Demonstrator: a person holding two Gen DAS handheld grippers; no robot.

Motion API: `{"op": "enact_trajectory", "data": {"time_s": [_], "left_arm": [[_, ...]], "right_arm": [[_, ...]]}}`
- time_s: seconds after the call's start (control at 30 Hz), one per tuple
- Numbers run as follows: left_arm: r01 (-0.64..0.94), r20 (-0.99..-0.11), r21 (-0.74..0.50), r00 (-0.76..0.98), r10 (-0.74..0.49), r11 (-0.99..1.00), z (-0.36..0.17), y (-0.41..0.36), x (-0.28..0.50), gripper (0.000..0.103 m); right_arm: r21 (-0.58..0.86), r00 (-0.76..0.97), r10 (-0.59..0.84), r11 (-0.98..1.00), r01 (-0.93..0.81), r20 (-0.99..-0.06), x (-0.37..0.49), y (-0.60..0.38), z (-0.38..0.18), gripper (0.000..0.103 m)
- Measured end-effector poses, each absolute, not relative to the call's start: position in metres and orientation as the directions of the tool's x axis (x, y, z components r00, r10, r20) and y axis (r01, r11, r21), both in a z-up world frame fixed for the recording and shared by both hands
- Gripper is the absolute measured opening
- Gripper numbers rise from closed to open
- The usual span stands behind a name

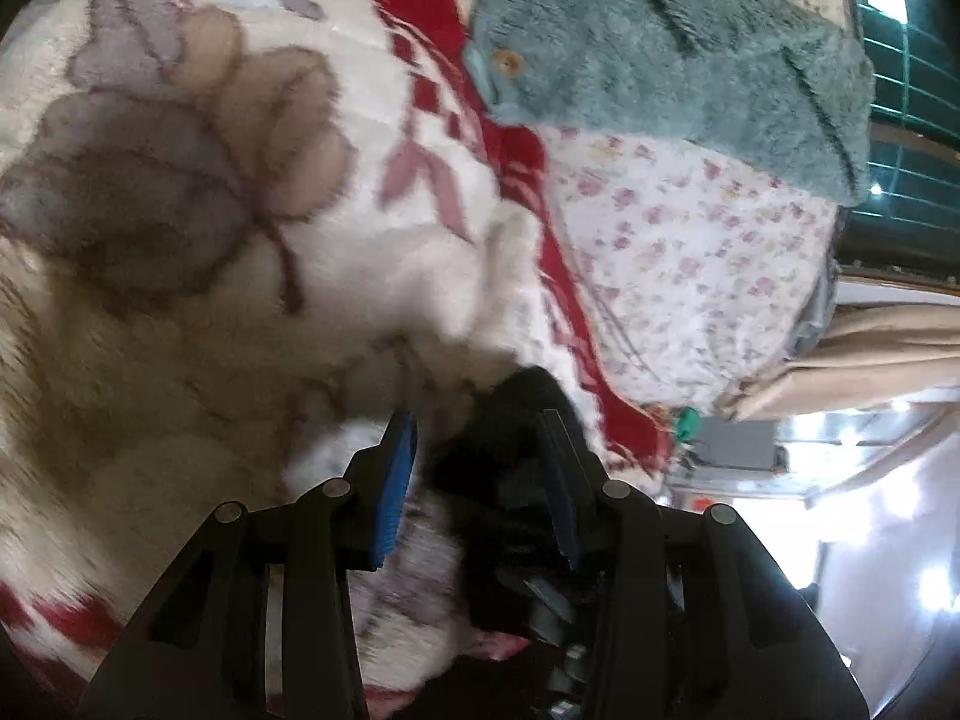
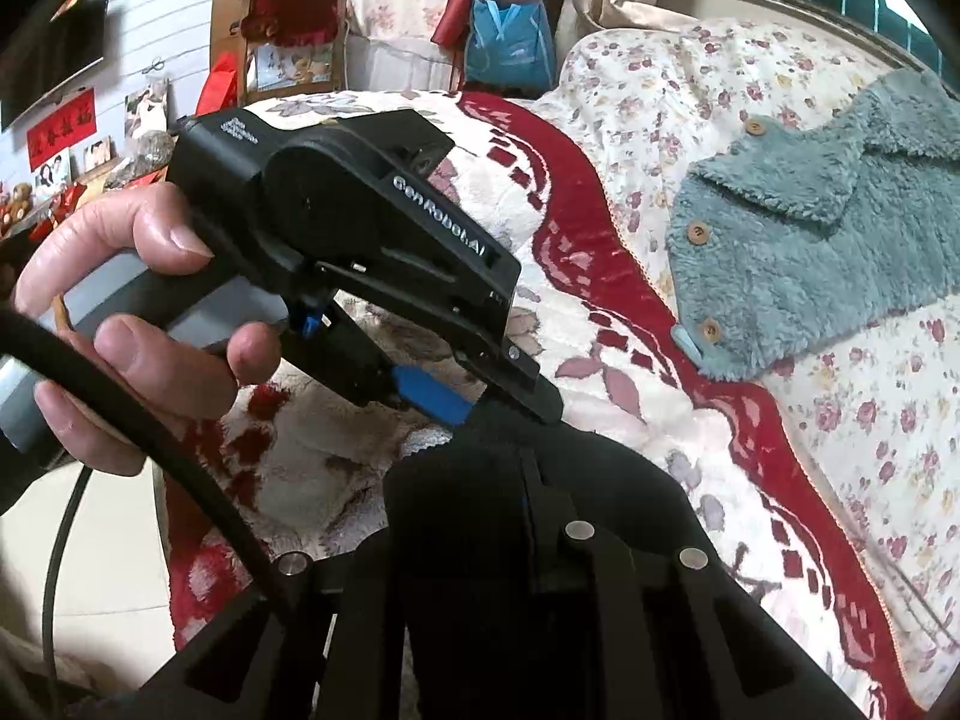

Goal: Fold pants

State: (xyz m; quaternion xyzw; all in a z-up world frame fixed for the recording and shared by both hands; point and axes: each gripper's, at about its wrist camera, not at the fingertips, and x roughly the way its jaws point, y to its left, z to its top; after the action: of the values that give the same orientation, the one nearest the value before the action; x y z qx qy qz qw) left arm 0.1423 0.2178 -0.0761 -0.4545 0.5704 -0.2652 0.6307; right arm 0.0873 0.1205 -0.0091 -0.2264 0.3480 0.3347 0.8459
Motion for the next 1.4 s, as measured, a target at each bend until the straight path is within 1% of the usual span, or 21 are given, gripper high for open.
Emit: {"op": "enact_trajectory", "data": {"time_s": [0.03,0.07,0.1,0.13,0.2,0.23,0.33,0.5,0.67,0.77,1.0,1.2,1.4], "left_arm": [[-0.177,-0.478,-0.876,0.199,-0.855,0.449,-0.072,0.215,0.142,0.039],[-0.175,-0.497,-0.866,0.194,-0.846,0.469,-0.067,0.211,0.141,0.039],[-0.179,-0.506,-0.861,0.201,-0.839,0.476,-0.063,0.21,0.142,0.033],[-0.181,-0.512,-0.858,0.216,-0.832,0.481,-0.06,0.21,0.142,0.018],[-0.162,-0.516,-0.857,0.231,-0.825,0.49,-0.048,0.205,0.144,0.008],[-0.151,-0.518,-0.855,0.234,-0.823,0.496,-0.044,0.203,0.144,0.006],[-0.071,-0.542,-0.838,0.23,-0.808,0.542,-0.015,0.179,0.144,0.005],[0.053,-0.558,-0.815,0.199,-0.806,0.577,0.034,0.119,0.147,0.005],[0.192,-0.589,-0.774,0.132,-0.797,0.603,0.076,0.039,0.132,0.005],[0.248,-0.618,-0.744,0.096,-0.78,0.62,0.085,-0.002,0.121,0.005],[0.311,-0.694,-0.68,0.019,-0.72,0.664,0.076,-0.085,0.101,0.005],[0.347,-0.747,-0.629,-0.024,-0.664,0.696,0.059,-0.141,0.086,0.005],[0.362,-0.772,-0.604,-0.045,-0.634,0.71,0.039,-0.176,0.081,0.005]], "right_arm": [[-0.148,0.538,0.411,0.678,-0.72,-0.735,0.087,0.119,-0.008,0.014],[-0.145,0.541,0.414,0.682,-0.717,-0.732,0.087,0.118,-0.007,0.014],[-0.135,0.542,0.419,0.687,-0.714,-0.729,0.088,0.116,-0.006,0.014],[-0.127,0.544,0.423,0.693,-0.709,-0.725,0.089,0.114,-0.005,0.014],[-0.121,0.555,0.425,0.706,-0.697,-0.715,0.087,0.109,-0.001,0.014],[-0.115,0.56,0.429,0.713,-0.691,-0.709,0.086,0.106,0.001,0.014],[-0.084,0.584,0.439,0.747,-0.66,-0.682,0.084,0.088,0.013,0.014],[0.027,0.644,0.466,0.822,-0.569,-0.607,0.074,0.034,0.042,0.014],[0.186,0.706,0.474,0.874,-0.448,-0.526,0.051,-0.036,0.065,0.014],[0.282,0.729,0.478,0.878,-0.387,-0.491,0.036,-0.076,0.071,0.014],[0.463,0.741,0.491,0.843,-0.272,-0.458,0.005,-0.153,0.051,0.014],[0.541,0.742,0.494,0.814,-0.211,-0.453,-0.003,-0.193,0.03,0.014],[0.616,0.744,0.499,0.773,-0.151,-0.444,-0.01,-0.231,0.006,0.014]]}}
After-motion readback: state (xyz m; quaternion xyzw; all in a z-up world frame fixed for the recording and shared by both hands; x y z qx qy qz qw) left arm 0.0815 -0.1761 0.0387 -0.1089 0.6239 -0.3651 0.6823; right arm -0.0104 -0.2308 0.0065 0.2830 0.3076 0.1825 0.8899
